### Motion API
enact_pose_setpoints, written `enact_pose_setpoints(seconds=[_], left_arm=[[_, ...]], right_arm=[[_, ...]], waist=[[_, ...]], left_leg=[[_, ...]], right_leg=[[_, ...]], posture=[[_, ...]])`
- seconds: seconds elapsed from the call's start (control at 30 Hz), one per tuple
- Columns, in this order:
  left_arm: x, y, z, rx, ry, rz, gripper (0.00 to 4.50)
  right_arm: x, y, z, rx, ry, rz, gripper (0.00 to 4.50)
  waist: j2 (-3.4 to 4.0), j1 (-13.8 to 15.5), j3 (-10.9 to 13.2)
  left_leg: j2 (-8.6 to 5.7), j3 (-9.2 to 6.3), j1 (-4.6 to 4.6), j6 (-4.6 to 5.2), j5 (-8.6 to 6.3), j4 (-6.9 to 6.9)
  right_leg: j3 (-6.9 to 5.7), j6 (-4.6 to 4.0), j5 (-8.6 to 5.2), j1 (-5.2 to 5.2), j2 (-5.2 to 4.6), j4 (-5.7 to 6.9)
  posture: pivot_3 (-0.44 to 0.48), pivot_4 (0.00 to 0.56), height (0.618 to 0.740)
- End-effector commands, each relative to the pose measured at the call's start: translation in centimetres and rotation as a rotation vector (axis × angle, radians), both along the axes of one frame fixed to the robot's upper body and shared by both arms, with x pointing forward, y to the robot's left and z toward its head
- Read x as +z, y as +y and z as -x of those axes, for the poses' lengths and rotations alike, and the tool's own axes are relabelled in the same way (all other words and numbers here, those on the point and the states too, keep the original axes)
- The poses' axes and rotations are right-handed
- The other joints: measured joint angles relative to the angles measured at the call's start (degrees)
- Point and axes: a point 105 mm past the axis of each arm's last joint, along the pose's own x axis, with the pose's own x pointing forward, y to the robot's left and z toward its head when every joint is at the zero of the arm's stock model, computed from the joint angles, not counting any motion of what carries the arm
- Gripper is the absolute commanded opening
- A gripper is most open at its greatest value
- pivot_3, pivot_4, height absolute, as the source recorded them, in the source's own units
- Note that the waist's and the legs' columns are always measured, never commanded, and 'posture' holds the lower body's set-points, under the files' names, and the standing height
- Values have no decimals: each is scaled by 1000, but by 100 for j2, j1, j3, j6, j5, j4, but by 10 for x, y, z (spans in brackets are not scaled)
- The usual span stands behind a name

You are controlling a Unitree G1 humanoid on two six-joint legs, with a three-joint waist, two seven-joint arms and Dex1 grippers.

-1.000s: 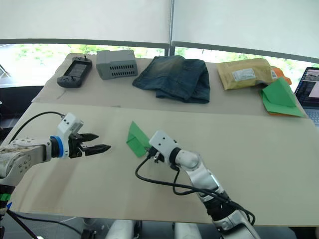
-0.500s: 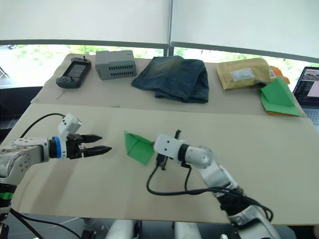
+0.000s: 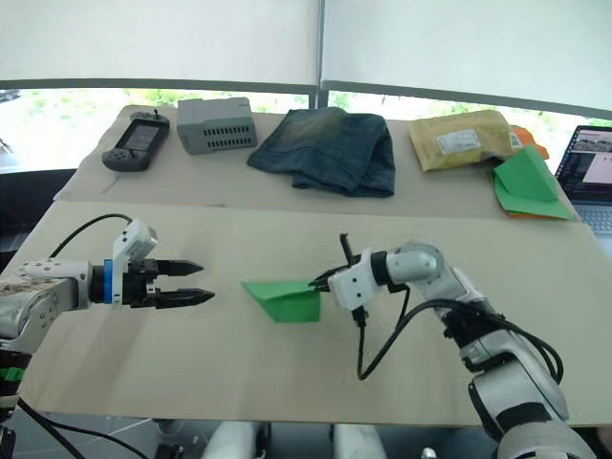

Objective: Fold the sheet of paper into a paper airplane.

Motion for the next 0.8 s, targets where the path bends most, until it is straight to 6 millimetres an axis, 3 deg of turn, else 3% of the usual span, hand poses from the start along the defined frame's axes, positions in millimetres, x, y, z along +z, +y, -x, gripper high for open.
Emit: enact_pose_setpoints(seconds=[0.03, 0.23, 0.43, 0.67, 0.8], left_arm=[[6, -6, 0, -33, -39, -7, 4500], [3, -6, -2, -27, -49, -13, 4500], [1, -8, -6, -54, -50, -22, 4500], [14, -11, -20, -78, -93, 9, 4500], [28, -19, -40, -44, -137, 76, 4500]], right_arm=[[7, -2, -5, 23, -24, -17, 31], [1, -5, -6, 7, -35, -24, 31], [13, -8, -4, 10, -57, -48, 1964], [39, -30, 12, -49, -46, -58, 4364], [56, -43, 24, -157, -1, -120, 4442]], waist=[[0, 2, 0], [0, 12, 0], [1, 12, 0], [2, 62, 1], [2, 138, 1]], left_leg=[[0, 1, 0, 0, 0, 0], [0, 1, -1, 0, 0, 0], [0, 1, 4, 3, 2, 2], [-1, 0, 0, 4, 3, 6], [-1, -1, -3, 4, 3, 12]], right_leg=[[2, -1, 0, 0, 0, 0], [3, -2, 1, -1, -4, 3], [3, -6, 4, -1, -1, 12], [2, -7, 4, 0, -3, 10], [1, -6, 4, -1, -2, 13]], posture=[[0, 150, 734], [0, 150, 734], [0, 150, 734], [0, 150, 734], [0, 150, 734]])
